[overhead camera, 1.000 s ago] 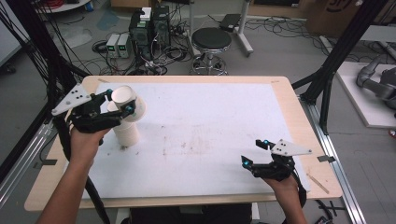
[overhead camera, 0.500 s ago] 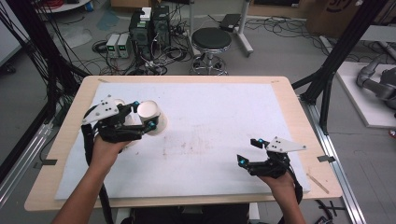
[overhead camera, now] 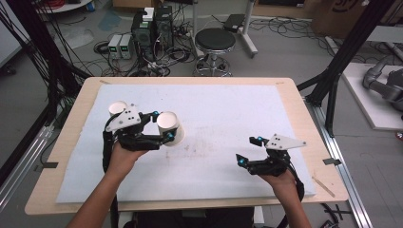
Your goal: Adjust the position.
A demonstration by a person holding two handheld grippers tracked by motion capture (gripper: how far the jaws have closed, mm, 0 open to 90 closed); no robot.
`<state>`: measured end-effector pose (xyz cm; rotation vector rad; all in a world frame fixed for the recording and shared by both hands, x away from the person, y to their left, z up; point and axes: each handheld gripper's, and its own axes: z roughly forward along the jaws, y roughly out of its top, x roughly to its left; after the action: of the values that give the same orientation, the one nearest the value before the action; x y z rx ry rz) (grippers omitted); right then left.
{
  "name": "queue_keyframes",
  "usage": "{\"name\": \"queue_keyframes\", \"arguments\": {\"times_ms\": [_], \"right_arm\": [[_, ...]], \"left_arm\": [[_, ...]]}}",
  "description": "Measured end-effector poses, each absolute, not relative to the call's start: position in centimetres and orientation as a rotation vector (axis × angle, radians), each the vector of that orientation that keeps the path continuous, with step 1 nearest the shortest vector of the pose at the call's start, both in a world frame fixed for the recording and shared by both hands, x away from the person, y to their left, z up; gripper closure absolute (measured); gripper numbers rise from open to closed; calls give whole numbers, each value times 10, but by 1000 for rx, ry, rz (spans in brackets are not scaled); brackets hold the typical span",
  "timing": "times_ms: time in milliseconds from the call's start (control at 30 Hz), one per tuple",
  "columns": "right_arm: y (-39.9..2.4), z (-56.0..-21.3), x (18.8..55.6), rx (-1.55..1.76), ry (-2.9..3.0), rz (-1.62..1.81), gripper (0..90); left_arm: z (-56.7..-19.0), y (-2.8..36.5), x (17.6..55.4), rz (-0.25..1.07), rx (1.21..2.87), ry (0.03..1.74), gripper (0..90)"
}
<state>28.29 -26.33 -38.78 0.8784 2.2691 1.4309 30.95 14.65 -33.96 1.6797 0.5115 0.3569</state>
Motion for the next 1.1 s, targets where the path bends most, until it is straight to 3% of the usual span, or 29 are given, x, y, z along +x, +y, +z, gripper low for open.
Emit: {"name": "queue_keyframes", "arguments": {"times_ms": [1100], "right_arm": [[-214, -389, 286, 627, 2424, 1602, 166]], "left_arm": [[-366, 92, 303, 125, 1750, 352, 336]]}}
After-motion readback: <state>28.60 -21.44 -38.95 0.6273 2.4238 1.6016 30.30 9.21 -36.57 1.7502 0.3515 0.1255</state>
